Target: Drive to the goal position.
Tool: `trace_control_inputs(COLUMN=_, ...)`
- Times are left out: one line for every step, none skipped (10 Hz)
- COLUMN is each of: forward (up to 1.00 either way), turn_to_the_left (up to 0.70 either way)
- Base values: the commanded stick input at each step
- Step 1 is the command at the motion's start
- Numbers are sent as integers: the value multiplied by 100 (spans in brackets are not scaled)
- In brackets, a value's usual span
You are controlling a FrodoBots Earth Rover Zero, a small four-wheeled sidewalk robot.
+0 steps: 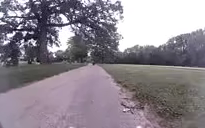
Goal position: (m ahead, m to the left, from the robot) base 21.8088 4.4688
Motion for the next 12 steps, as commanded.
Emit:
trace_control_inputs(forward=70, turn_to_the_left=1)
trace_control_inputs(forward=70, turn_to_the_left=1)
trace_control_inputs(forward=70, turn_to_the_left=1)
trace_control_inputs(forward=70, turn_to_the_left=1)
trace_control_inputs(forward=70, turn_to_the_left=1)
trace_control_inputs(forward=70, turn_to_the_left=1)
trace_control_inputs(forward=70, turn_to_the_left=11)
trace_control_inputs(forward=70, turn_to_the_left=14)
trace_control_inputs(forward=70, turn_to_the_left=14)
trace_control_inputs(forward=70, turn_to_the_left=1)
trace_control_inputs(forward=70, turn_to_the_left=0)
trace_control_inputs(forward=70, turn_to_the_left=0)
